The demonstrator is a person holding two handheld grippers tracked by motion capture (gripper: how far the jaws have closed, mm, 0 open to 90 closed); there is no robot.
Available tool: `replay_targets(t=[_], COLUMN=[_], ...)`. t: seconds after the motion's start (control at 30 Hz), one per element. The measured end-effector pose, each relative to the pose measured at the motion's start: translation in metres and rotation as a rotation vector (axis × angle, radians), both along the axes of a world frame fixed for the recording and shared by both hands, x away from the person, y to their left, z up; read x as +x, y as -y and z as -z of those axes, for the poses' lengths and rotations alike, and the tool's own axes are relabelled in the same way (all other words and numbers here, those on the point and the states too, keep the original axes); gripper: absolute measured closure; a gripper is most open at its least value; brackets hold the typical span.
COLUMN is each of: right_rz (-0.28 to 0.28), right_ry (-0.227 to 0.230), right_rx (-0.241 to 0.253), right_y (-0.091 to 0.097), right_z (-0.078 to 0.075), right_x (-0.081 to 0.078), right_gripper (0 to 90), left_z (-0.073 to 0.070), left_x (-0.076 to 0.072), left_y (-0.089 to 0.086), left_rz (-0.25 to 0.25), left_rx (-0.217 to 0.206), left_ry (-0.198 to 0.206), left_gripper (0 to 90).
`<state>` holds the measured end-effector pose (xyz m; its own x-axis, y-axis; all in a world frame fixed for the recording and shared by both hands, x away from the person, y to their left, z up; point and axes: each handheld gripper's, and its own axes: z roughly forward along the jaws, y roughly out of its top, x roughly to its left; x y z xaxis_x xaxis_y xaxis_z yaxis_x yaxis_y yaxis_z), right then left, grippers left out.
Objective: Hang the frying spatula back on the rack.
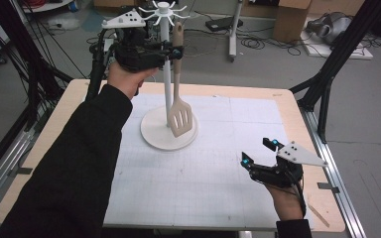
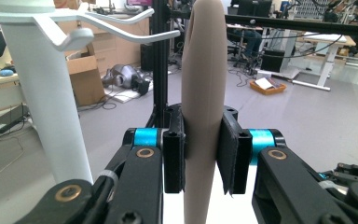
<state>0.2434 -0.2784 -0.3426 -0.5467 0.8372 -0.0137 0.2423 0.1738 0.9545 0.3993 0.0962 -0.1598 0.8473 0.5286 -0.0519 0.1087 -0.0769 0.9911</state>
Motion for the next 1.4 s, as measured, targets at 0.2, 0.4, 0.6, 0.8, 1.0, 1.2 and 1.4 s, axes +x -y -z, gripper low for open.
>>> replay_targets(t=[0.2,0.4,0.6,0.8,1.0,1.2,1.4], right_rz=[-0.002,-0.003,-0.004,-0.002,0.007,0.020,0.020], right_ry=[0.001,-0.003,-0.006,-0.007,-0.010,-0.018,-0.028], right_rx=[0.003,0.002,0.004,0.005,0.001,-0.007,-0.020], right_y=[0.000,0.000,0.000,0.001,0.003,0.004,0.005], right_z=[0.000,0.001,0.002,0.002,0.003,0.006,0.010], right_x=[0.000,0.000,0.000,-0.001,-0.001,-0.001,0.000], right_gripper=[16.1,16.1,16.1,16.1,16.1,16.1,16.0], left_z=[0.001,0.004,0.007,0.012,0.020,0.030,0.055], left_x=[0.006,0.014,0.015,0.009,-0.007,-0.032,-0.057], left_y=[-0.004,-0.008,-0.006,-0.007,-0.017,-0.038,-0.064], left_rz=[-0.013,-0.036,-0.037,-0.078,-0.140,-0.151,-0.159], left_rx=[-0.008,-0.004,-0.004,-0.024,-0.031,-0.055,-0.071], left_ry=[-0.017,-0.047,-0.051,-0.031,0.012,0.072,0.086], left_gripper=[73.5,73.5,73.5,71.4,44.4,33.9,16.5])
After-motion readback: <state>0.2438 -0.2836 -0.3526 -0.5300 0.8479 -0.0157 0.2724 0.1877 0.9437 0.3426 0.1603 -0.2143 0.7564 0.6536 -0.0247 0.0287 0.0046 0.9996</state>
